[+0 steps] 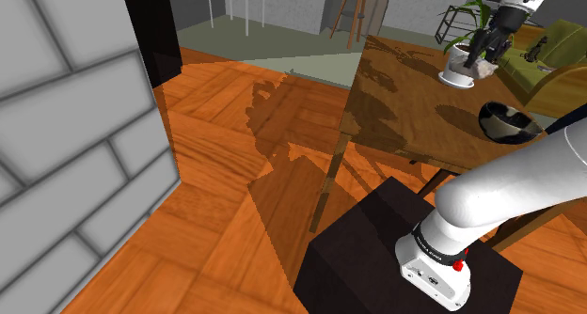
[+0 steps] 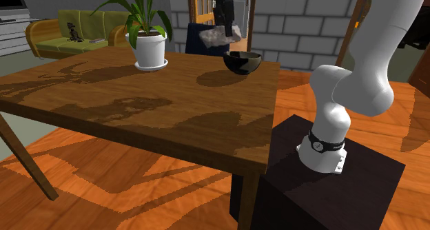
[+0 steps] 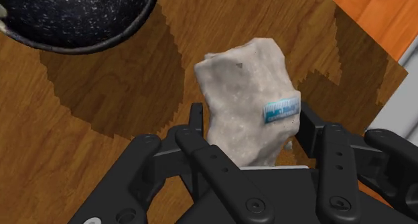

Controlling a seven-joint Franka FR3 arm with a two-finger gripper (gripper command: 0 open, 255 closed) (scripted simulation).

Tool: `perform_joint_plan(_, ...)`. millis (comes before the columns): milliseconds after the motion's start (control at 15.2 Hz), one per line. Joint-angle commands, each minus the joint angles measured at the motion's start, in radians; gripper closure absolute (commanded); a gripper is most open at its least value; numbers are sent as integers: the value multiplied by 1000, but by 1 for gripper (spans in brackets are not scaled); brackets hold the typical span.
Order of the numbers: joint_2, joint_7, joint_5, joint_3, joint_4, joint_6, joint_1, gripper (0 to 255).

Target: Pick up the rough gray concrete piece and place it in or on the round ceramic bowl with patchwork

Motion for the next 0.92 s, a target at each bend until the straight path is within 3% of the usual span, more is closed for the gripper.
perform_joint_plan(0,-27,-40,-29,-22,-12,-13,-19,255)
perform_joint_plan(858,-85,-335,-186,-219,36,-88,-105,255)
